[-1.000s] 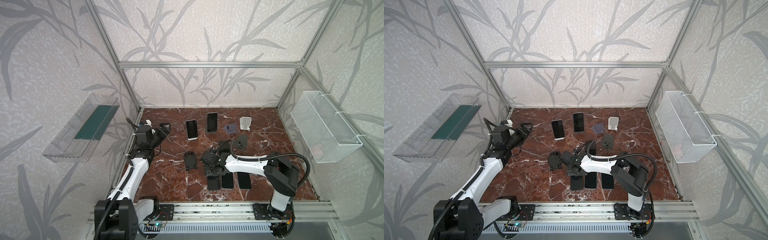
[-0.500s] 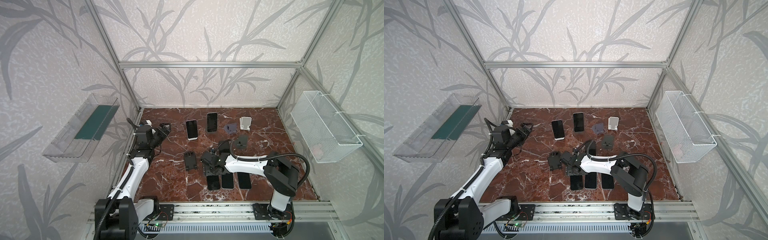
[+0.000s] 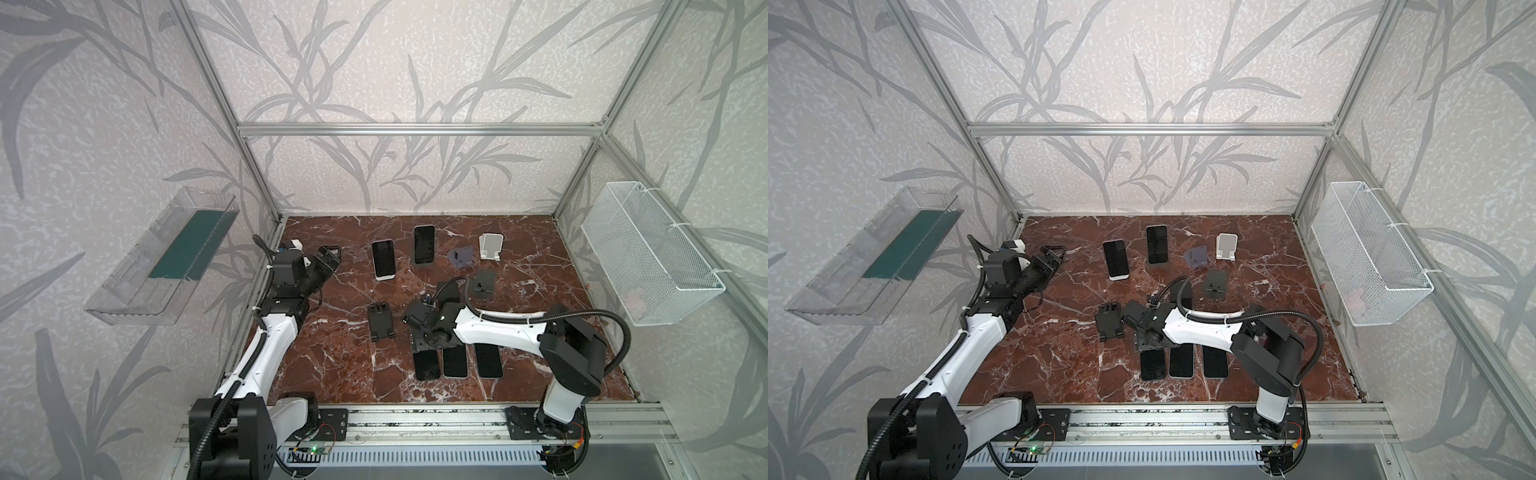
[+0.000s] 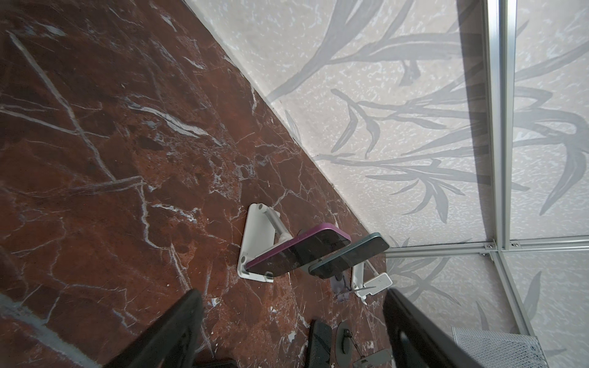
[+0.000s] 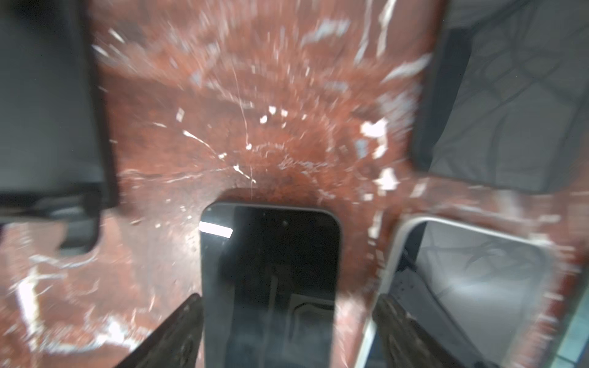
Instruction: Remove the phone from the phone stand
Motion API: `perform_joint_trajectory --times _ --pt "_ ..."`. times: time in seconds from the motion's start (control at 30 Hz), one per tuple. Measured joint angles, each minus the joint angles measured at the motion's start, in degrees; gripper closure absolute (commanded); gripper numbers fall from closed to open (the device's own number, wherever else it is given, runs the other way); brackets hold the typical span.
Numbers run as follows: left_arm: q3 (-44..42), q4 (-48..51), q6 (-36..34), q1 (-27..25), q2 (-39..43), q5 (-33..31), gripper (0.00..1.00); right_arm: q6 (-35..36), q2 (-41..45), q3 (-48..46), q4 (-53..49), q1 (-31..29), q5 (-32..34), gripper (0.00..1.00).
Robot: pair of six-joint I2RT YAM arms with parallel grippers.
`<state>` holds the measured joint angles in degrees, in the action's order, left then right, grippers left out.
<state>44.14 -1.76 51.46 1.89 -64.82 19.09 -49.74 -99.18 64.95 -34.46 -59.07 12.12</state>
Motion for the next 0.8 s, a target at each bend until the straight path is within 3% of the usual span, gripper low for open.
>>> perform_joint_trajectory --times 0.23,0.4,0.7,0.8 --pt "11.9 0.7 -0.6 0.0 0.2 -2.8 0.11 8.8 13.0 3.1 -1.2 1.6 9.5 0.11" --pt "17.0 0.3 -4.9 0.0 -0.3 -5.0 0.11 13.8 17.6 2.8 0.1 4.4 11.9 0.1" --pt "14.2 0.3 -13.0 -0.9 -3.1 -6.7 0.11 17.2 33.5 -12.3 1.9 4.5 14.9 0.08" --pt "10.4 -0.4 -13.9 -1.2 -3.9 -7.6 0.12 18.2 39.9 -17.6 1.9 4.5 16.3 0.13"
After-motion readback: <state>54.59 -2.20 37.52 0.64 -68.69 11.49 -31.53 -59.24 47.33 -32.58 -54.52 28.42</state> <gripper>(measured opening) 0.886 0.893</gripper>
